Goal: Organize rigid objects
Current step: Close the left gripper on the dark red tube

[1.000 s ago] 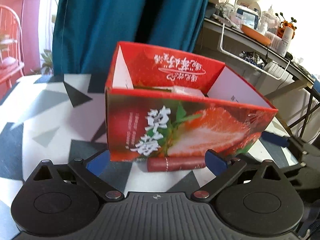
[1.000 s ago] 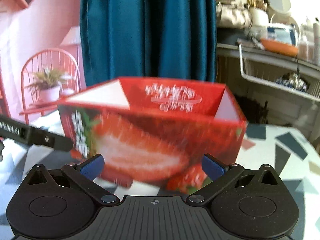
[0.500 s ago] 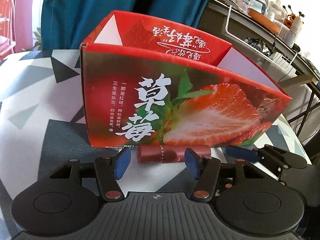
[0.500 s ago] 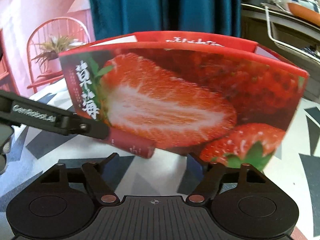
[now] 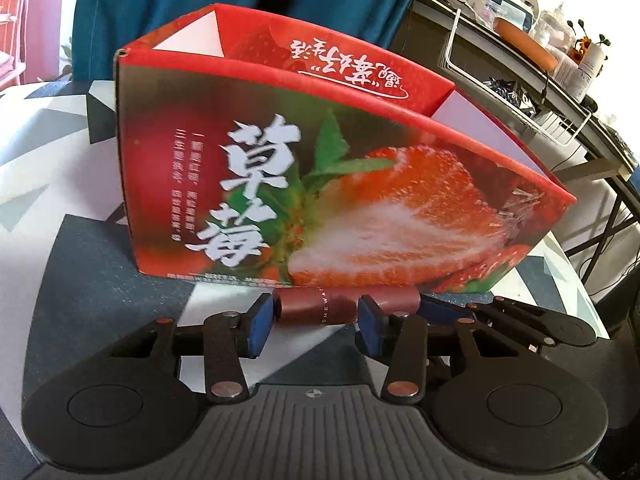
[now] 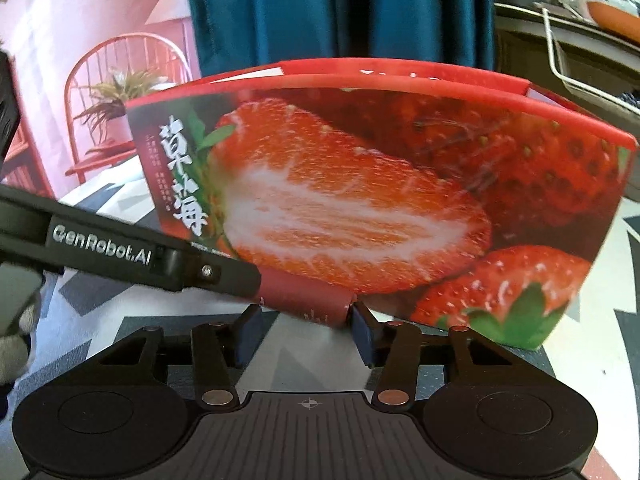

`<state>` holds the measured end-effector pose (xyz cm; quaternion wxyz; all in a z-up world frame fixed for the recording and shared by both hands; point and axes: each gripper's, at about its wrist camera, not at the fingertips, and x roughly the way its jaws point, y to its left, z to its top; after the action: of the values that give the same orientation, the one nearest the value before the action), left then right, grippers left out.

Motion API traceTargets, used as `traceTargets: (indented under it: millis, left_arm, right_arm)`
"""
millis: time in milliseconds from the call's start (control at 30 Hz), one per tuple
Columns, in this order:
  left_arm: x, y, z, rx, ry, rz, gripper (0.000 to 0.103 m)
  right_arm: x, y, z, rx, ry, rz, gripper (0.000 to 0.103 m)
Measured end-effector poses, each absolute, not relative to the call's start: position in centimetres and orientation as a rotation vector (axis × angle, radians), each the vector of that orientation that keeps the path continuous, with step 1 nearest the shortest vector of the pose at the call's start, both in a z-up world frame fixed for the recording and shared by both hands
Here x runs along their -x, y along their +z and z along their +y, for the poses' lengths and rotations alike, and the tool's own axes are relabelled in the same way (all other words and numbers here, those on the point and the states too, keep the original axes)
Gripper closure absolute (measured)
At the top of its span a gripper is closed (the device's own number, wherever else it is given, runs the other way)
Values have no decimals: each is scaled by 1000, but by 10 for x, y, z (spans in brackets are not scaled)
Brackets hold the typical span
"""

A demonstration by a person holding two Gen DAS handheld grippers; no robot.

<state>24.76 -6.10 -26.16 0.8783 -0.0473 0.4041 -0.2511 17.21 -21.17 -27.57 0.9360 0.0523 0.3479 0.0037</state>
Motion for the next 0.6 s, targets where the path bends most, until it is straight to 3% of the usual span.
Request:
traceTargets:
  millis: [600]
  left_arm:
    - [-243,-262,-60,112,-521,864,56]
  right_arm:
    - [-174,-277,-214,-106,8,713,55]
